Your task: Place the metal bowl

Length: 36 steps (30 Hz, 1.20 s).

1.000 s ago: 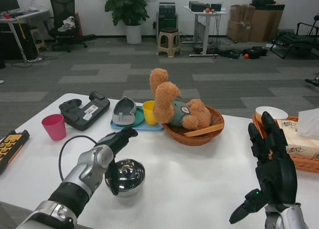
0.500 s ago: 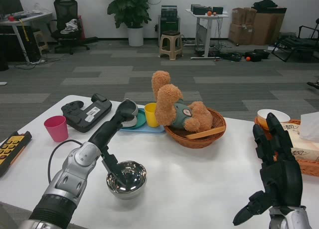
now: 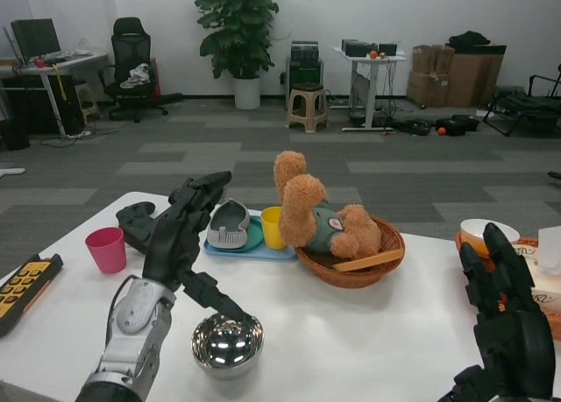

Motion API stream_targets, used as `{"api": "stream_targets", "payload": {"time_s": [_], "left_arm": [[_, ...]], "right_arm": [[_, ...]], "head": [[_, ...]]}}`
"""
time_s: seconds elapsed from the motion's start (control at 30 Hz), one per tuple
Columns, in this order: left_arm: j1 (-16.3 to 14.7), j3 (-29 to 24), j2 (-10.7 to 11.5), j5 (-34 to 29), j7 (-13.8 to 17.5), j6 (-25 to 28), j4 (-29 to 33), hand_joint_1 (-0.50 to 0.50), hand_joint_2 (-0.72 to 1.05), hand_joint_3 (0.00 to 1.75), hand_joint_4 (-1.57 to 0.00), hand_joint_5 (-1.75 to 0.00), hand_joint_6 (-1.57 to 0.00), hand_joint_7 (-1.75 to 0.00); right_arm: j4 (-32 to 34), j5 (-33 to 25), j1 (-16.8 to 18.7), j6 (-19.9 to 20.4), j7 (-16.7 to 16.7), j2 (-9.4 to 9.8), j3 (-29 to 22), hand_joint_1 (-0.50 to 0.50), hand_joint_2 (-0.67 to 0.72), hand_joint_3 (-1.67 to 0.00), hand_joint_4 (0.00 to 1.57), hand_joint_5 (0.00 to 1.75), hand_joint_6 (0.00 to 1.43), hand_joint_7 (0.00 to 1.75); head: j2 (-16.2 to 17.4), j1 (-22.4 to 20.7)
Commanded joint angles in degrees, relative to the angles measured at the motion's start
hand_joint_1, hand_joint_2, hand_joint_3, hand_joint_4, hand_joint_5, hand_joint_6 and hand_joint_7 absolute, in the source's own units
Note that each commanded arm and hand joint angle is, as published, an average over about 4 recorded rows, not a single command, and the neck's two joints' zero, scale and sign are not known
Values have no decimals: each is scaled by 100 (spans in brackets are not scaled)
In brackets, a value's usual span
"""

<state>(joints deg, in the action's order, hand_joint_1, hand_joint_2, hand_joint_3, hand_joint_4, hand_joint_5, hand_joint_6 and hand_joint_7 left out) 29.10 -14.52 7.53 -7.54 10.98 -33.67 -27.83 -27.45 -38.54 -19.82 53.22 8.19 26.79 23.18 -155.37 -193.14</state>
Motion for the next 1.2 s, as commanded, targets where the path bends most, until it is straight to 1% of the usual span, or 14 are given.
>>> {"api": "stream_targets", "payload": {"time_s": [0.03, 0.1, 0.23, 0.33, 0.4, 0.47, 0.53, 0.63, 0.7, 0.8, 0.87, 1.03, 1.2], "left_arm": [[95, 67, 55, -433, 5, -408, -197, -50, -10, 4, 0, -13, -65, -91], [95, 102, 64, -644, 14, -504, -254, -50, -10, 7, 0, -10, -69, -91], [56, 129, 117, -991, 65, -586, -335, -50, -10, 4, 0, -10, -87, -96], [38, 116, 135, -1241, 221, -588, -447, -50, -10, 0, 0, -10, -98, -99], [10, 102, 183, -1518, 335, -597, -548, -50, -10, 2, 0, -10, -105, -103], [-21, 94, 240, -1742, 397, -606, -618, -50, -10, 4, 0, -10, -108, -108], [-45, 107, 310, -1883, 427, -597, -654, -50, -10, 4, 0, -8, -108, -112], [-93, 217, 501, -2202, 482, -553, -748, -50, -10, 9, 0, 0, -105, -112], [-107, 269, 587, -2340, 506, -518, -834, -50, -10, 9, 0, 0, -105, -112], [-100, 252, 627, -2369, 517, -500, -950, -50, -10, 9, 0, 0, -109, -112], [-93, 239, 635, -2380, 528, -496, -1014, -50, -10, 9, 0, 0, -113, -112], [-69, 228, 684, -2461, 568, -465, -1124, -50, -10, 9, 0, 0, -123, -112], [-66, 215, 712, -2513, 596, -433, -1137, -50, -10, 9, 0, 0, -127, -119]], "right_arm": [[38, -14, -14, 21, 3, 59, -156, 17, 72, 0, 0, 19, 0, 21], [60, -9, -18, 21, -1, 77, -187, 17, 72, 0, 0, 19, 0, 17], [104, -5, -95, 21, -1, 121, -248, 17, 72, 0, 0, 19, 0, 19], [109, 0, -172, 21, -1, 130, -288, 17, 72, 0, 0, 19, 0, 17], [80, 8, -260, 19, -1, 143, -319, 17, 72, 0, 0, 19, 0, 21], [36, 13, -339, 15, -1, 156, -345, 17, 72, 0, 0, 19, 0, 21], [-1, 13, -391, 4, -1, 169, -349, 17, 72, 0, 0, 19, 0, 21], [-118, 8, -521, -47, -1, 209, -354, 17, 72, 0, 0, 19, 0, 17], [-221, 4, -602, -71, -1, 235, -358, 16, 72, 0, 0, 19, 0, 16], [-307, 4, -662, -75, -1, 253, -352, 15, 72, 0, 0, 19, 0, 17], [-340, 4, -686, -80, -1, 257, -349, 17, 72, 0, 0, 19, 0, 14], [-392, 4, -712, -84, -1, 257, -336, 17, 72, 0, 0, 19, 0, 14], [-401, 4, -717, -84, -1, 257, -332, 17, 72, 0, 0, 19, 0, 14]], "head": [[-112, 131], [-203, 252], [-355, 602], [-321, 877], [-263, 1037], [-219, 1133], [-192, 1172], [-179, 1169], [-160, 1158], [-136, 1152], [-77, 1150], [-13, 1165], [76, 1187]]}}
